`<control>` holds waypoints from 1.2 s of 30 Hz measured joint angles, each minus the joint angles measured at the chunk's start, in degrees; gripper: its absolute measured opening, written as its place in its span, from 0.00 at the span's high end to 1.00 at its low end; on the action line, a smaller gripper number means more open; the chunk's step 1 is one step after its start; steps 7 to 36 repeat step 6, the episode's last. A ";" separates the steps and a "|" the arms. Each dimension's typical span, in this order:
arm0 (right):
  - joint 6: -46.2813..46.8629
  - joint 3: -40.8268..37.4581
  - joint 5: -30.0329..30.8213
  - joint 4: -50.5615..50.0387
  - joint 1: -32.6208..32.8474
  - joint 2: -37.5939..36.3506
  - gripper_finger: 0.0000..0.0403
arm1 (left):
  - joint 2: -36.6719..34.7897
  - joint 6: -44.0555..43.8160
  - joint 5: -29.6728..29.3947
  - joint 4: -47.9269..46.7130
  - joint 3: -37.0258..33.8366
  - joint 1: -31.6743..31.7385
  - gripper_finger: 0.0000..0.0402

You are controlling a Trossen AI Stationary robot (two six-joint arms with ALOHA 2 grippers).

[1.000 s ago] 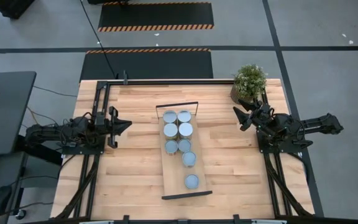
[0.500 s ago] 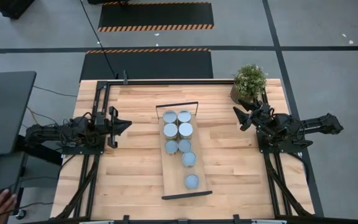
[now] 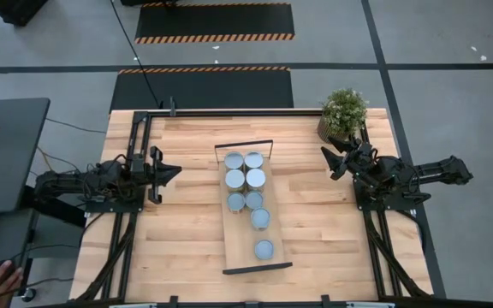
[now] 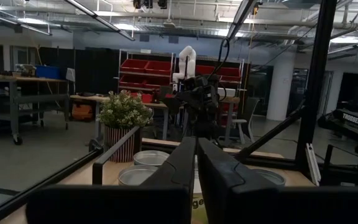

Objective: Pick and place cans onto a shelf
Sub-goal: Return to Home Position

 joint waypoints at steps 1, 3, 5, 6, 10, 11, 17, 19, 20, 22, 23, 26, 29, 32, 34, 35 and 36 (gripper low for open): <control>0.00 0.00 0.00 0.00 0.00 0.00 0.23 | 0.00 0.00 0.00 0.00 0.00 0.00 0.94; 0.00 0.00 0.00 -0.02 0.00 0.00 0.23 | 0.00 0.00 0.00 0.00 0.00 -0.01 0.94; -0.02 0.00 0.00 0.00 0.00 0.00 0.23 | 0.00 0.02 0.00 0.00 0.00 0.01 0.94; 0.00 0.00 0.00 0.00 0.00 0.00 0.23 | 0.00 0.00 0.00 -0.01 0.00 -0.01 0.93; 0.00 0.00 0.00 0.00 0.00 0.00 0.23 | 0.00 0.00 0.00 -0.01 0.00 -0.01 0.93; 0.00 0.00 0.00 0.00 0.00 0.00 0.23 | 0.00 0.00 0.00 -0.01 0.00 -0.01 0.93; 0.00 0.00 0.00 0.00 0.00 0.00 0.23 | 0.00 0.00 0.00 -0.01 0.00 -0.01 0.93; 0.00 0.00 0.00 0.00 0.00 0.00 0.23 | 0.00 0.00 0.00 -0.01 0.00 -0.01 0.93; 0.00 0.00 0.00 0.00 0.00 0.00 0.23 | 0.00 0.00 0.00 -0.01 0.00 -0.01 0.93; 0.00 0.00 0.00 0.00 0.00 0.00 0.23 | 0.00 0.00 0.00 -0.01 0.00 -0.01 0.93; 0.00 0.00 0.00 0.00 0.00 0.00 0.23 | 0.00 0.00 0.00 -0.01 0.00 -0.01 0.93; 0.00 0.00 0.00 0.00 0.00 0.00 0.23 | 0.00 0.00 0.00 -0.01 0.00 -0.01 0.93; 0.00 0.00 0.00 0.00 0.00 0.00 0.23 | 0.00 0.00 0.00 -0.01 0.00 -0.01 0.93; 0.00 0.00 0.00 0.00 0.00 0.00 0.23 | 0.00 0.00 0.00 -0.01 0.00 -0.01 0.93; 0.00 0.00 0.00 0.00 0.00 0.00 0.23 | 0.00 0.00 0.00 -0.01 0.00 -0.01 0.93; 0.00 0.00 0.00 0.00 0.00 0.00 0.23 | 0.00 0.00 0.00 -0.01 0.00 -0.01 0.93; 0.00 0.00 0.00 0.00 0.00 0.00 0.23 | 0.00 0.00 0.00 -0.01 0.00 -0.01 0.93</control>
